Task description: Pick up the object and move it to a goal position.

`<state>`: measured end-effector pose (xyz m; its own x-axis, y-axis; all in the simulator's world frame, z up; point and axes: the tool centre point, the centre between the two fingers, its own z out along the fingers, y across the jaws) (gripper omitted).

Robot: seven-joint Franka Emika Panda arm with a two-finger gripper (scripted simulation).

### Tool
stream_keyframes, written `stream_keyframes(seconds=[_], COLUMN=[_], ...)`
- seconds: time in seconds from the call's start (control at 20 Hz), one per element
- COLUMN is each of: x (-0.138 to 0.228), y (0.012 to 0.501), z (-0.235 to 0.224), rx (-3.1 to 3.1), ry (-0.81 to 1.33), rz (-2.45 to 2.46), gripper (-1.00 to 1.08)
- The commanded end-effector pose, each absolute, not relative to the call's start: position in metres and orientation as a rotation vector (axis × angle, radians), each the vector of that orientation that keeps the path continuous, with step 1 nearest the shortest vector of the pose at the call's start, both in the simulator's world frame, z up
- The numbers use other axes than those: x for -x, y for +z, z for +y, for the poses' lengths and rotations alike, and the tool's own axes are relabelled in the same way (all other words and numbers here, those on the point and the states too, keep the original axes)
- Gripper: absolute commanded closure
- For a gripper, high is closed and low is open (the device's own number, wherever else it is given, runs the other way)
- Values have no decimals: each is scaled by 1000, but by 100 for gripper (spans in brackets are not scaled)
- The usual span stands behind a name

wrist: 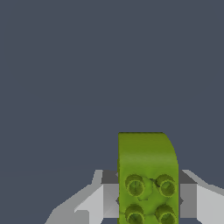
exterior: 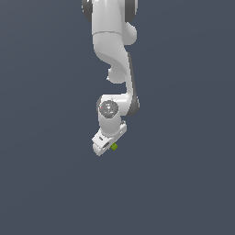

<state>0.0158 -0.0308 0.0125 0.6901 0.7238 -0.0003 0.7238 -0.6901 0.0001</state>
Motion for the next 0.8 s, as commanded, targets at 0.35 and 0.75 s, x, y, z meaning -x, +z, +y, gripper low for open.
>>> stream_keyframes(seconds=[0.35,0.75], x=[-13,5], y=[17,42], z=[-32,-40], rx=[-2888,-2887], ry=[0,0], rz=[1237,1236], gripper=[108,108])
